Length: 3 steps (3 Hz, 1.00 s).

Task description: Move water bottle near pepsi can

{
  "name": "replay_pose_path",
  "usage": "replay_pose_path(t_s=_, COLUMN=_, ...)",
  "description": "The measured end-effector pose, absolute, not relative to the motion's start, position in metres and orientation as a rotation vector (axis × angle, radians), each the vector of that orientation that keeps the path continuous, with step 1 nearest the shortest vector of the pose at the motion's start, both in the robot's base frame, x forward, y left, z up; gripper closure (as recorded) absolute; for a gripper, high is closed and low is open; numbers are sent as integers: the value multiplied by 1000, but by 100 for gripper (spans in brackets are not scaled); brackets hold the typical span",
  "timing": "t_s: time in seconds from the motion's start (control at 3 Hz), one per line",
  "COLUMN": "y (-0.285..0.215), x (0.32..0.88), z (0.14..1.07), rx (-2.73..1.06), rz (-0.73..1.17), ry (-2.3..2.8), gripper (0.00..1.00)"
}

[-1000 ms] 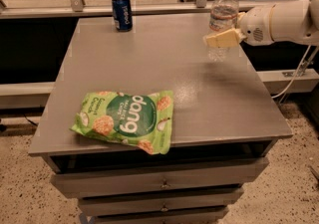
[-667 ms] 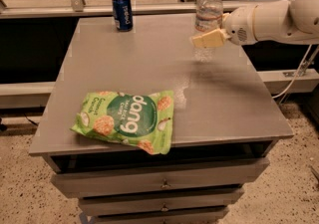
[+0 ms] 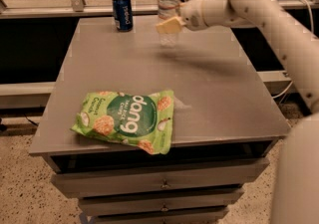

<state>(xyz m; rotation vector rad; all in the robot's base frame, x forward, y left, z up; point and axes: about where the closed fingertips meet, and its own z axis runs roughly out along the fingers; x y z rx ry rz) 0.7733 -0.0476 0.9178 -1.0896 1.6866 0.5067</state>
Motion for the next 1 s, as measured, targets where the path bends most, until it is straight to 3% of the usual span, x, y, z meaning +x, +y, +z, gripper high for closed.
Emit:
replay_pose_path(t_s=0.33, y=-4, x=821, z=927, rx=-1077, rz=505, ry=1664, gripper=100)
replay_pose_path(t_s=1.0, y=41, x=863, z=914, rx=-1045, rz=520, ry=1716, gripper=100)
